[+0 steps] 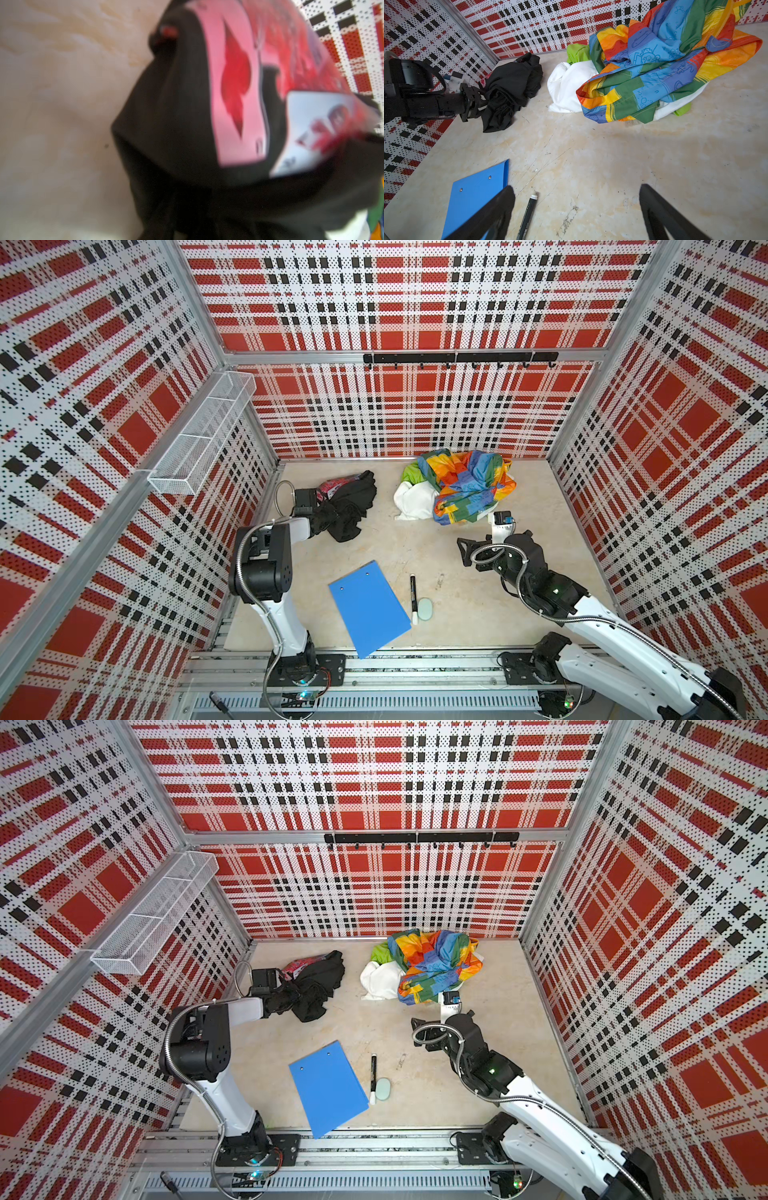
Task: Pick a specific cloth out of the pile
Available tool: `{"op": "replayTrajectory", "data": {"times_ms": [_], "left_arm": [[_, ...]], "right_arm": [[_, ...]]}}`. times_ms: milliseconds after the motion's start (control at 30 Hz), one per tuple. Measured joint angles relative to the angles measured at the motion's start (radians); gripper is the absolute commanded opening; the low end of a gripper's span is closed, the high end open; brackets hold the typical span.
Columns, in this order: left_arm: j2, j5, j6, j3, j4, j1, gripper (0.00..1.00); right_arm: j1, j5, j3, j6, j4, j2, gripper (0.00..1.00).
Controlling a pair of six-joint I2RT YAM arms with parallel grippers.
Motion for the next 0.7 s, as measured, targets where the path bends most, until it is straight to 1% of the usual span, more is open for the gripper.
{"op": "replayTrajectory", "data": {"times_ms": [33,100,200,233,267,533,700], "left_arm": [[-0.036,0.004,0.002,-0.024,0.0,0.0,0.54],[-0.114,0.006,0.003,-0.068,0.002,0.0,0.65],[-0.257,0.005,0.014,-0.135,0.002,-0.007,0.88],[-0.311,-0.001,0.03,-0.15,-0.011,-0.013,0.95],[-0.352,-0.011,0.037,-0.155,-0.024,-0.019,0.98],[-0.699,-0.125,0.124,-0.18,-0.117,-0.114,0.99],[-0.874,-0.206,0.159,-0.267,-0.1,-0.125,0.99]], "right_arm": [[0.0,0.001,0.0,0.0,0.0,0.0,1.0],[0.0,0.003,0.0,0.0,-0.001,0.0,1.0],[0.0,0.007,0.0,-0.003,-0.006,-0.001,1.0],[0.0,0.008,0.0,-0.004,-0.008,0.0,1.0],[0.0,0.01,0.001,-0.008,-0.011,0.0,1.0],[-0.006,0.065,0.055,-0.053,-0.034,-0.001,1.0],[-0.04,0.09,0.095,-0.084,-0.031,-0.009,1.0]]}}
